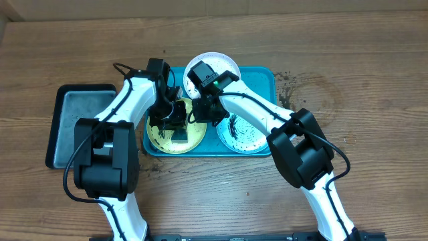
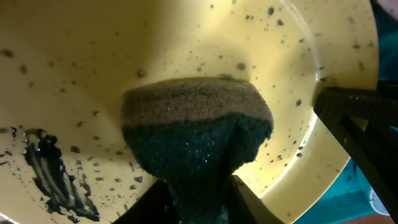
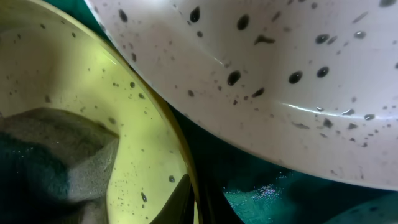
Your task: Clean dirty plates on tray and stack at the side
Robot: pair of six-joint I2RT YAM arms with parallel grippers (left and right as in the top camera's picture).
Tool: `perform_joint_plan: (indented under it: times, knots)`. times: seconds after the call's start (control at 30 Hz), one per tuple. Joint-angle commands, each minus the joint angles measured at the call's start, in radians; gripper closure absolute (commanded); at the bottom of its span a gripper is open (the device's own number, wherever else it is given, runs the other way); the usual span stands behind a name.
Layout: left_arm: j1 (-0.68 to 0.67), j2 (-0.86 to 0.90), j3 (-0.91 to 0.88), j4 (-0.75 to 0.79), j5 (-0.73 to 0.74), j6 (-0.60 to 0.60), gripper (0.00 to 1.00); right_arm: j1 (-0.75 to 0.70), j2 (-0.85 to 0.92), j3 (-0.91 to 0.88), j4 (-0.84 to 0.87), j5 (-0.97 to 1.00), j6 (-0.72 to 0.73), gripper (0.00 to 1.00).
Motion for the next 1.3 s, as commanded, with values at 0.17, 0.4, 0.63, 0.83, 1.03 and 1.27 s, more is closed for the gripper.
perform_joint_plan:
  times: [0.17, 0.4, 0.63, 0.83, 1.03, 1.27]
  knots:
    - [-0.007, -0.018, -0.039, 0.047, -0.359, -0.156, 0.96, -0.002, 0.034, -0.006, -0.004, 0.021, 0.005, 0.94]
    - [-0.006, -0.019, -0.082, 0.102, -0.618, -0.206, 0.96, -0.002, 0.034, -0.006, -0.006, 0.022, 0.005, 0.94]
    - [-0.008, -0.02, -0.008, 0.103, -0.636, -0.206, 0.96, -0.002, 0.034, -0.006, -0.006, 0.021, 0.005, 0.94]
    - [-0.01, -0.017, 0.0, 0.133, -0.216, -0.199, 0.96, -0.002, 0.034, -0.006, -0.006, 0.021, 0.005, 0.94]
    - [-0.029, -0.012, -0.062, 0.194, -0.109, -0.266, 0.96, -0.002, 0.034, -0.006, -0.006, 0.021, 0.005, 0.94]
    - [-0.035, -0.007, -0.106, 0.264, -0.034, -0.281, 0.96, -0.002, 0.034, -0.006, -0.006, 0.021, 0.005, 0.94]
